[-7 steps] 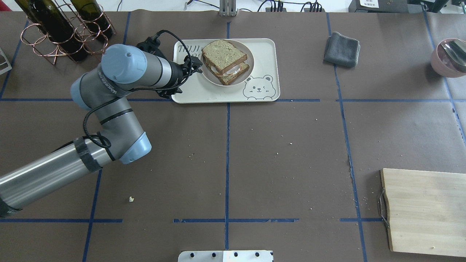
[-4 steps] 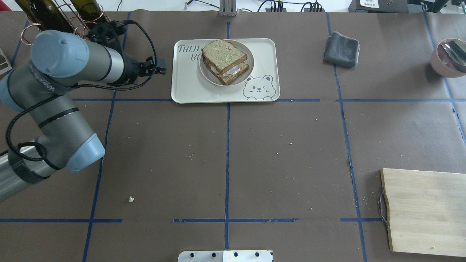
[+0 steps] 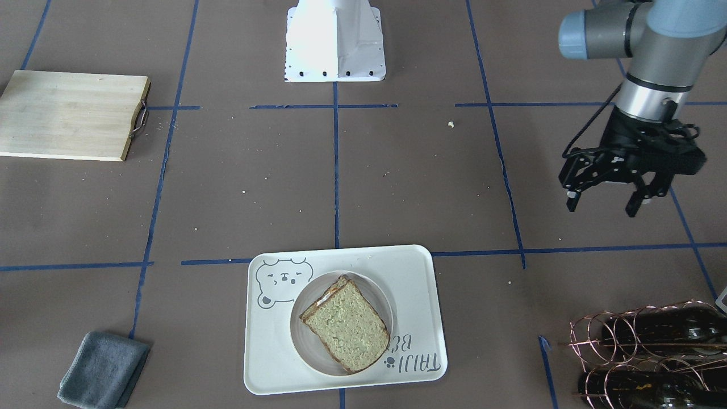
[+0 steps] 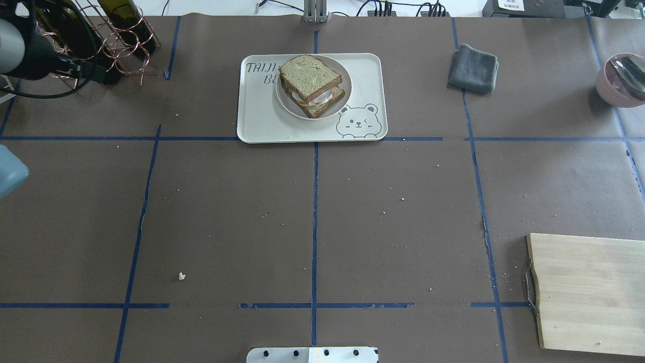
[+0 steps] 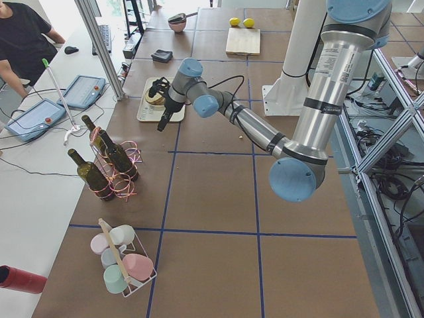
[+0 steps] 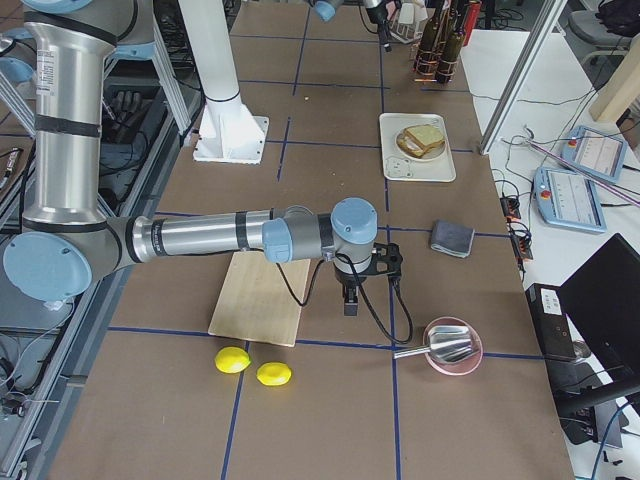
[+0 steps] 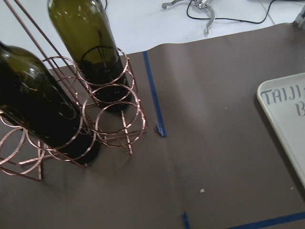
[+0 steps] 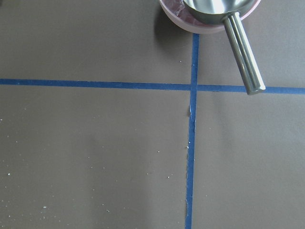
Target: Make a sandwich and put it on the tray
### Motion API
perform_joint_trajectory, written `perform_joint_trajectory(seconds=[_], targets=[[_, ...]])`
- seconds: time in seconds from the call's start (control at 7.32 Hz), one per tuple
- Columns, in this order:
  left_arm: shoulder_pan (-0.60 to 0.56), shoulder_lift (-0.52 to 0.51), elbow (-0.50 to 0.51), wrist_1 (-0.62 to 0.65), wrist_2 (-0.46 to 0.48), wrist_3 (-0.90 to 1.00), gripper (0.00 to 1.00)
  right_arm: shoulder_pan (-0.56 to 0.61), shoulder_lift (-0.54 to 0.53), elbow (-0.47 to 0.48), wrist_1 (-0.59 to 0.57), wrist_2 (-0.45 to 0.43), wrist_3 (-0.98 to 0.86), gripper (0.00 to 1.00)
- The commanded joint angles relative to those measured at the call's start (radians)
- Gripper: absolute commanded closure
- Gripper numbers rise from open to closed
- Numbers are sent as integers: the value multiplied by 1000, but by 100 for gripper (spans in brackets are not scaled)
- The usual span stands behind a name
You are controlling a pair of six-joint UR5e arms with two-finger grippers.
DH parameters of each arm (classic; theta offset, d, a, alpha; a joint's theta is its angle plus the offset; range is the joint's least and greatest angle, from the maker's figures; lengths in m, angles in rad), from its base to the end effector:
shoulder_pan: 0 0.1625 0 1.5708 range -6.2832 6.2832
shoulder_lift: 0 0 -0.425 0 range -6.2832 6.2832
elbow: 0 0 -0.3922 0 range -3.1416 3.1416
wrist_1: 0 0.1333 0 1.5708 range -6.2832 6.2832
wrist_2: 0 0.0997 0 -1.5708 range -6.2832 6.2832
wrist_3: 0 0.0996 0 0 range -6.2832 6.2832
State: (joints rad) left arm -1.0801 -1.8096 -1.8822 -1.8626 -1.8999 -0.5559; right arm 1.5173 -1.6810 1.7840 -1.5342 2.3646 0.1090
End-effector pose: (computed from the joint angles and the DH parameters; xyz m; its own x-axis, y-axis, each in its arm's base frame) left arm 0.1802 -0.5518 0.3588 0.7781 0.2495 -0.5765 0.1139 0.8465 0.5201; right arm 0.0380 -0.4545 0.5999 0.6965 -0.0282 0.7170 -0.0229 0.9978 0.0615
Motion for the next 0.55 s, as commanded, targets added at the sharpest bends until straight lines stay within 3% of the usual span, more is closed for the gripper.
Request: perform_joint_trajectory(seconds=[0.0,0.14,0.41], targets=[[-201,97,25,-4,-131,381,0,17,7,-24,0,2,-29,0],[-220,149,29,-21,-139,425,0,17,9,-26,2,5,-28,0],[-228,200,136,-33,-130,436,0,17,12,-28,2,7,-28,0]])
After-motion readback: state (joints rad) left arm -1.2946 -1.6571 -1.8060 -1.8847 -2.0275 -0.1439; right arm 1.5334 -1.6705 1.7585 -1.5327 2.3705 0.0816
